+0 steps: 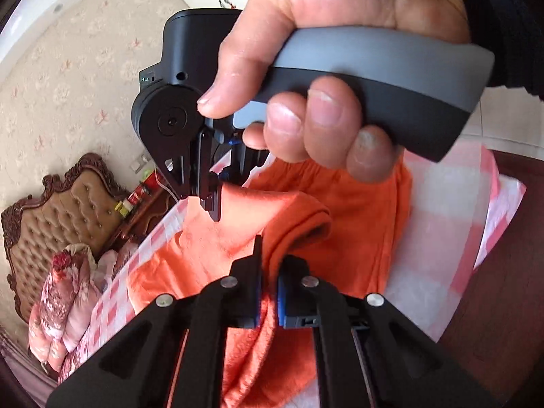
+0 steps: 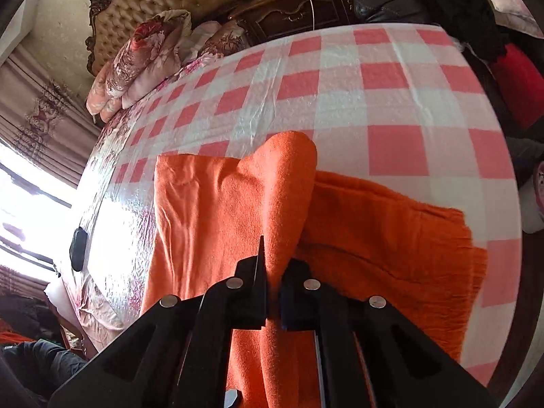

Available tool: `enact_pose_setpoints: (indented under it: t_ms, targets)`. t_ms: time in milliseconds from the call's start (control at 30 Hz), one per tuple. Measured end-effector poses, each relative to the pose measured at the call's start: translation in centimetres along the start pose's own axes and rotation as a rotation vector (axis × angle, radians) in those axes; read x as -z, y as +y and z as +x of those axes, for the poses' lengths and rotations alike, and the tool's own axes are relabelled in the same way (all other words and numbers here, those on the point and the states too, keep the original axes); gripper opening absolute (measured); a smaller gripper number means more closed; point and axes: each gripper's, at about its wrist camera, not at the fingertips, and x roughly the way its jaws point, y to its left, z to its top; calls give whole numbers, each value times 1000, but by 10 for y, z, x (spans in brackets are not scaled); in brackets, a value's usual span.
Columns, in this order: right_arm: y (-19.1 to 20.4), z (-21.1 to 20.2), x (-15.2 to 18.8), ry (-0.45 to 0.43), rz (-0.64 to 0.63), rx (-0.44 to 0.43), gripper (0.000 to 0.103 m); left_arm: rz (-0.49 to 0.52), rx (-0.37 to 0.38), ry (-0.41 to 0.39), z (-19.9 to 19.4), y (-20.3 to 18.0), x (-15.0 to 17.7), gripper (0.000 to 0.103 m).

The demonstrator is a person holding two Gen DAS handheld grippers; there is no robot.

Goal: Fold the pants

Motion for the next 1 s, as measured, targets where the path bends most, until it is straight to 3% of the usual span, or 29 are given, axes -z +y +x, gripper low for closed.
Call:
enact_pose_setpoints:
  t_ms: [300, 533, 667, 700, 733, 767, 800, 867, 900, 1000]
  targets:
    - [-73, -36, 1, -24, 44, 62, 5, 37, 63, -32, 21, -31, -45, 6]
    - [-97, -29, 18, -22, 57, 120, 6, 61, 111, -7, 44, -42, -43, 7]
    - [-98, -32, 25, -65, 49, 188, 21, 13, 196, 20, 56, -31, -38, 18]
    - [-96, -36, 29, -95, 32, 255, 31, 1, 224, 14, 53, -22, -36, 28]
    - [-96, -39, 32, -123, 22, 321, 49, -28, 267, 7, 48, -8, -34, 37]
    - [-95, -43, 36, -157, 15, 390, 57, -77, 296, 9, 41, 7, -31, 52]
    - [-95, -46, 39, -178, 15, 415, 63, -147, 316, 20, 35, 28, -26, 55]
    - [-98, -51, 48, -199, 41, 399, 63, -317, 323, 35, 25, 81, -9, 58]
    - [-99, -50, 52, -196, 49, 379, 63, -393, 287, 42, 25, 108, 2, 64]
    - [-99, -40, 58, -163, 69, 356, 63, -655, 176, 137, 51, 194, 44, 66]
